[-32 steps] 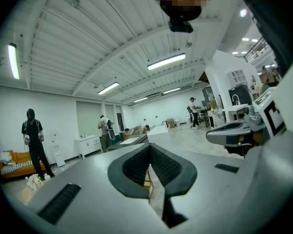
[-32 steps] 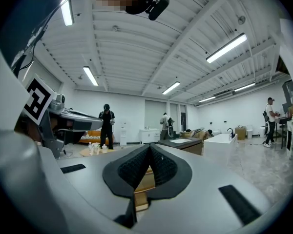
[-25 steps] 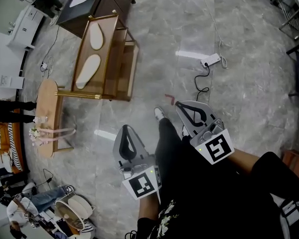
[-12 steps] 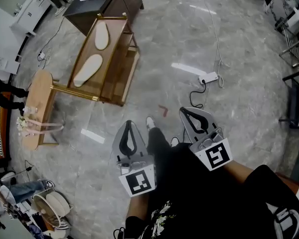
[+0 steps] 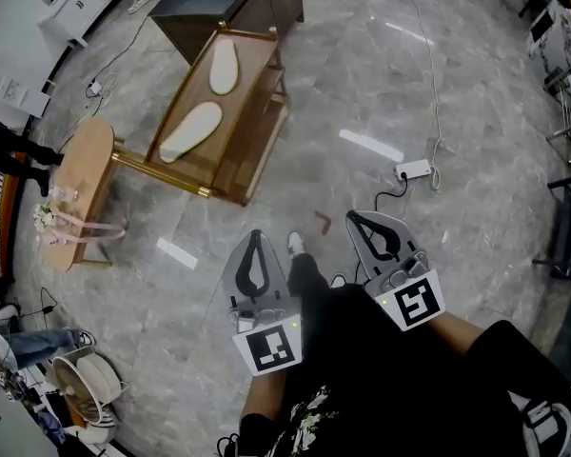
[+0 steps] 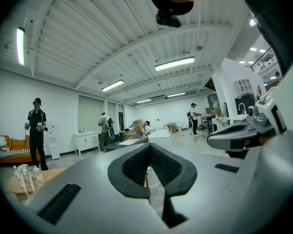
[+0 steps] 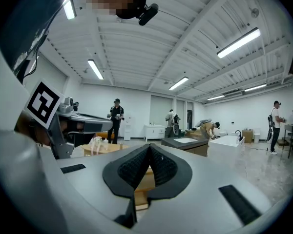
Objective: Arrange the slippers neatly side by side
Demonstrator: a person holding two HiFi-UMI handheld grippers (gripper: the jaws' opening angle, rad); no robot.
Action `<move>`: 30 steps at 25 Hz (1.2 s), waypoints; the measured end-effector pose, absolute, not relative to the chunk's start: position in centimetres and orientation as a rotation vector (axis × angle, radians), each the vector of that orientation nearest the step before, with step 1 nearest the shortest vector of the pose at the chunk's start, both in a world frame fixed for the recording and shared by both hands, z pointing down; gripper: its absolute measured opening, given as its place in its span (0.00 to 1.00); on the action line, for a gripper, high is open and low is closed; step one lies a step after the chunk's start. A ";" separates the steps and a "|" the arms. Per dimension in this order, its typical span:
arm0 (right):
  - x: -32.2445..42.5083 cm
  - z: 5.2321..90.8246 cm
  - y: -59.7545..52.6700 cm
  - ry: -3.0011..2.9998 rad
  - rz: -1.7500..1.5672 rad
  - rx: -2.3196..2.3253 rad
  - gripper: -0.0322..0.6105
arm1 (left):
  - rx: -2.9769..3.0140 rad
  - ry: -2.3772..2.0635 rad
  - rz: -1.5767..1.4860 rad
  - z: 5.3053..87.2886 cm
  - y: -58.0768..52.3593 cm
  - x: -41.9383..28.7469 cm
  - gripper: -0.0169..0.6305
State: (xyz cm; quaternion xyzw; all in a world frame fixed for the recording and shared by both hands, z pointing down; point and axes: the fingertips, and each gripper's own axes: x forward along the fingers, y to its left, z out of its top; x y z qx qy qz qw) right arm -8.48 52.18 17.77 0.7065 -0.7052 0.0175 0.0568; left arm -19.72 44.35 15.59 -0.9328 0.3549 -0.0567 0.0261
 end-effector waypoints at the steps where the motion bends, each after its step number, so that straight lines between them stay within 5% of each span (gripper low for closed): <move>1: -8.6 17.9 51.5 -2.141 0.057 2.133 0.05 | -2.885 1.098 -0.180 15.7 43.8 -19.8 0.03; 30: -8.5 16.2 37.6 -2.055 0.028 2.188 0.05 | -2.965 0.941 -0.108 15.7 30.1 -17.9 0.03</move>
